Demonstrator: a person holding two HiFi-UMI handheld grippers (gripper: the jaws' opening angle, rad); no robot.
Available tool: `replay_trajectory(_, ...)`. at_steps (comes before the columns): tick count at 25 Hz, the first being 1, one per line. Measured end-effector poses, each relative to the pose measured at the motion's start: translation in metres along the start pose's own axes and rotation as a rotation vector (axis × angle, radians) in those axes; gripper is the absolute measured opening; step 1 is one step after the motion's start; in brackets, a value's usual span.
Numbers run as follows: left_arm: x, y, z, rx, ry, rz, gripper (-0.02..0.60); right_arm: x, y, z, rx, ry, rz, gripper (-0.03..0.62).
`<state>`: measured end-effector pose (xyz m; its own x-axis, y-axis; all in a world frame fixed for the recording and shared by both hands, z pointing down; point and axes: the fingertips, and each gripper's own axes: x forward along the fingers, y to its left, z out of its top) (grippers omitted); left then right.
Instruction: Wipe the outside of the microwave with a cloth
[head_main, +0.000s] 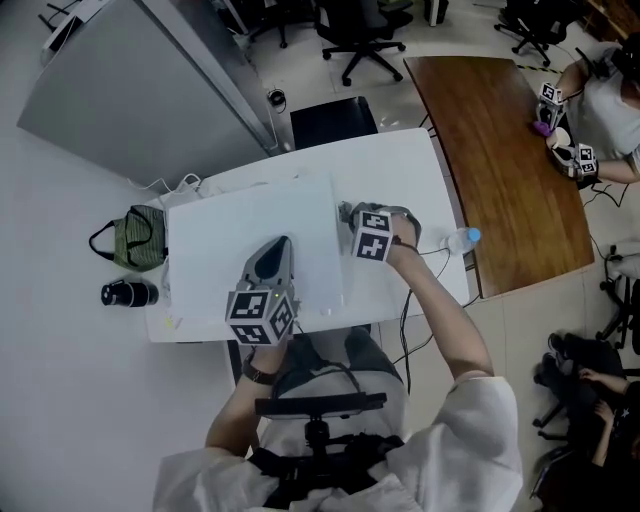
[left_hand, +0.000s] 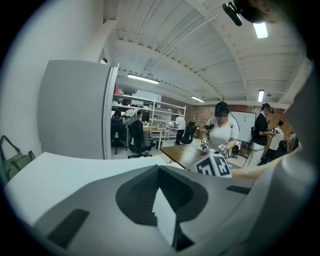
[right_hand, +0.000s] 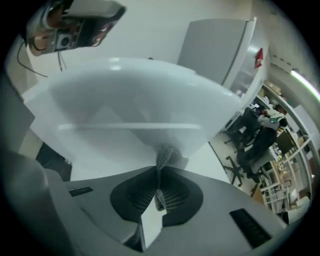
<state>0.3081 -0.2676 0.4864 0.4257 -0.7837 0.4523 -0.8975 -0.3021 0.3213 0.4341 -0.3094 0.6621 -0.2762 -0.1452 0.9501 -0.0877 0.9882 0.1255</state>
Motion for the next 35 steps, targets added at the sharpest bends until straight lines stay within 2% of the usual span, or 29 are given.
replay_trajectory(3,0.001,0.002,-0.005,-0.014,-0.013,-0.005,0.012,0.005,0.059,-0.004,-0.045,-0.013,0.097,0.011)
replay_trajectory(10,-0.004,-0.003,-0.01,0.003,-0.032,-0.034,0.012,-0.001,0.14,-0.008,-0.059,0.0,0.191,0.011)
replay_trajectory(12,-0.006,-0.008,-0.006,0.008,-0.039,-0.052,0.012,-0.004,0.168,-0.011,-0.08,0.017,0.249,0.011)
replay_trajectory(15,-0.011,-0.012,-0.003,0.006,-0.035,-0.061,0.012,-0.006,0.213,-0.02,-0.098,0.037,0.384,0.011)
replay_trajectory(18,-0.012,-0.013,-0.001,-0.017,-0.027,-0.035,0.012,-0.009,0.225,-0.028,-0.076,0.022,0.458,0.011)
replay_trajectory(22,-0.01,-0.023,0.001,-0.028,0.0,-0.033,0.012,0.003,0.18,-0.034,-0.044,0.019,0.394,0.011)
replay_trajectory(29,-0.014,-0.014,0.008,-0.036,0.021,0.03,0.012,0.05,0.04,-0.019,0.058,-0.013,0.192,0.011)
replay_trajectory(35,-0.011,-0.006,0.0,-0.026,0.045,0.051,0.012,0.072,-0.074,-0.016,0.283,-0.138,-0.08,0.011)
